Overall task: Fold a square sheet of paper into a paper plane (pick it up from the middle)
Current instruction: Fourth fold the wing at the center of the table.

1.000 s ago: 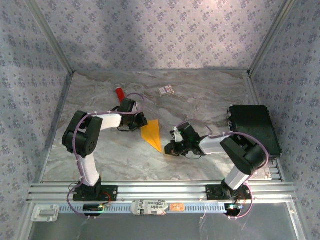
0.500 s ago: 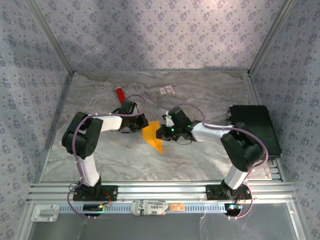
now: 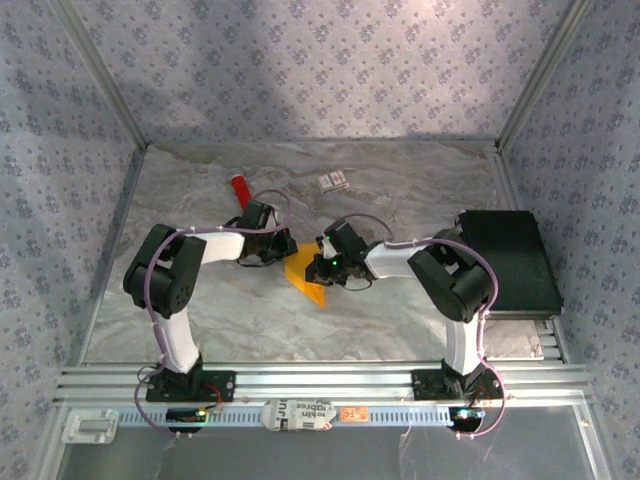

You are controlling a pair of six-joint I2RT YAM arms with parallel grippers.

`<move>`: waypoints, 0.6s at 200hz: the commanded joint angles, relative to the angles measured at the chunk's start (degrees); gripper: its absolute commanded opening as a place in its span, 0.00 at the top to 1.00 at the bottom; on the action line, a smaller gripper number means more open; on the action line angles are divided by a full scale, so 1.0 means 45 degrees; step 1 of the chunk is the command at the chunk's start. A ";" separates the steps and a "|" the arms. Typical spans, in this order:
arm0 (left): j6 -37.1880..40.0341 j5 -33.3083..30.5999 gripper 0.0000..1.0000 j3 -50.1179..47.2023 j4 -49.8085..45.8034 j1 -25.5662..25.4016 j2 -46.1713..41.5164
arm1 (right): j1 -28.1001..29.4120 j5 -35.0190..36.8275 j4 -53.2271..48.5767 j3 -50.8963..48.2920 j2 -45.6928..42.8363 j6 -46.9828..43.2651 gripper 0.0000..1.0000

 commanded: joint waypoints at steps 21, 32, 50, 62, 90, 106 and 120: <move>0.0383 -0.0401 0.97 0.0384 -0.0986 0.0315 0.0220 | 0.0090 -0.0454 -0.0742 -0.1755 -0.0310 -0.0004 1.00; 0.0440 -0.0409 0.97 0.0508 -0.1077 0.0403 0.0310 | 0.0080 -0.0557 -0.0768 -0.1930 -0.0396 -0.0094 1.00; 0.0494 -0.0407 0.97 0.0650 -0.1143 0.0496 0.0420 | 0.0050 -0.0680 -0.0690 -0.2323 -0.0584 -0.0180 1.00; 0.0523 -0.0436 0.97 0.0737 -0.1202 0.0539 0.0459 | 0.0039 -0.0753 -0.0689 -0.2572 -0.0688 -0.0275 1.00; 0.0579 -0.0398 0.97 0.0949 -0.1313 0.0560 0.0561 | 0.0007 -0.0873 -0.0714 -0.3078 -0.0943 -0.0420 1.00; 0.0601 -0.0395 0.97 0.0992 -0.1455 0.0560 0.0505 | -0.0049 -0.0873 -0.0696 -0.3299 -0.1111 -0.0455 1.00; 0.0555 -0.0329 0.97 0.0956 -0.1460 0.0541 0.0302 | -0.0117 -0.0921 -0.0600 -0.3405 -0.1180 -0.0443 1.00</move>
